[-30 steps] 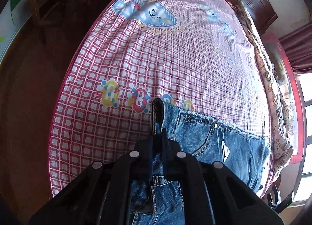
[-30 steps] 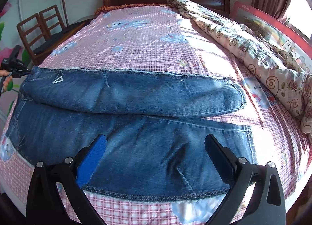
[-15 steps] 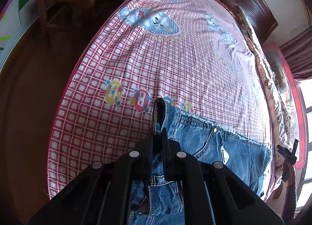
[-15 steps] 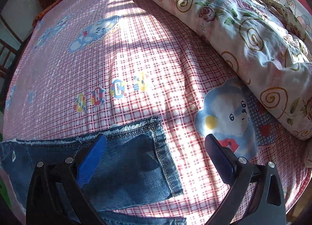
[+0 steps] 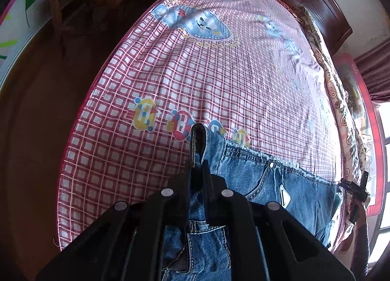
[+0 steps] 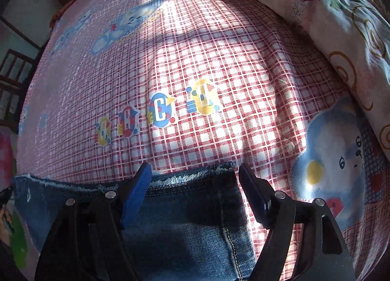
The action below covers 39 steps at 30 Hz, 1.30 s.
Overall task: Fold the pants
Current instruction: 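Grasp the jeans leg hem with the right tool while the left tool holds the waistband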
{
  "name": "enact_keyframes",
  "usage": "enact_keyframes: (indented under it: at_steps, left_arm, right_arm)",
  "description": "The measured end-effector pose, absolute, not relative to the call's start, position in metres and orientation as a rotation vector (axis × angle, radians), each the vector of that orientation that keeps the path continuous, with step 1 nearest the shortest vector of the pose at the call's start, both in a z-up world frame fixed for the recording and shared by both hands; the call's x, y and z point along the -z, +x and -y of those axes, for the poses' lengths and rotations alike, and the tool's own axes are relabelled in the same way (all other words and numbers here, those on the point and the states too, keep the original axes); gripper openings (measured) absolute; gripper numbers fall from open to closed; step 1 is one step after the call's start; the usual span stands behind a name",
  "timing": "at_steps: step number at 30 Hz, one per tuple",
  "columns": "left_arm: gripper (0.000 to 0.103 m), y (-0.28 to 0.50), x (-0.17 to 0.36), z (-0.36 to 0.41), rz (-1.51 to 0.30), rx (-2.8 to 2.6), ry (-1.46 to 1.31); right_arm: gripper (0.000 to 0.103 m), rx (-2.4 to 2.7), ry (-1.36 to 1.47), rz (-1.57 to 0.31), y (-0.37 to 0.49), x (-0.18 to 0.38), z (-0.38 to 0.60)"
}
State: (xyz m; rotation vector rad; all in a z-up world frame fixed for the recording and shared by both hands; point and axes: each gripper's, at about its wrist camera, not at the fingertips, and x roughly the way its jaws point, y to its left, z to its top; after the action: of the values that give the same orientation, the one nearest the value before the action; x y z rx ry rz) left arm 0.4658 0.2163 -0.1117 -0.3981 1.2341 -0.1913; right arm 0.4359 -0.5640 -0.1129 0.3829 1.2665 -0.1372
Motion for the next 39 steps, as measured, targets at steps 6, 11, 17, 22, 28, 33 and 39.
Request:
enact_keyframes:
  at_steps: [6,11,17,22,28,33,39]
  left_arm:
    - [0.007,0.462,0.116,-0.220,-1.232,0.183,-0.418]
    - [0.007,0.462,0.114,-0.218,-1.220,0.181,-0.423]
    - [0.007,0.454,0.101,-0.219,-1.164,0.192,-0.443]
    - [0.007,0.436,0.072,-0.224,-1.048,0.251,-0.482]
    - [0.007,0.394,0.044,-0.233,-0.931,0.338,-0.526]
    - [0.007,0.343,0.035,-0.251,-0.859,0.387,-0.578]
    - [0.008,0.271,0.057,-0.275,-0.812,0.395,-0.674]
  right_arm:
    - [0.074,0.183,0.326,-1.312,0.443,0.127,0.557]
    - [0.028,0.201,0.188,-1.349,0.450,0.130,0.545]
    - [0.019,0.161,0.098,-1.317,0.439,0.106,0.528]
    - [0.019,0.160,0.022,-1.174,0.412,0.053,0.504]
    - [0.019,0.139,-0.020,-1.059,0.354,0.000,0.494]
    - [0.019,0.140,0.000,-1.009,0.283,-0.008,0.492]
    - [0.019,0.149,0.047,-1.024,0.201,0.030,0.494]
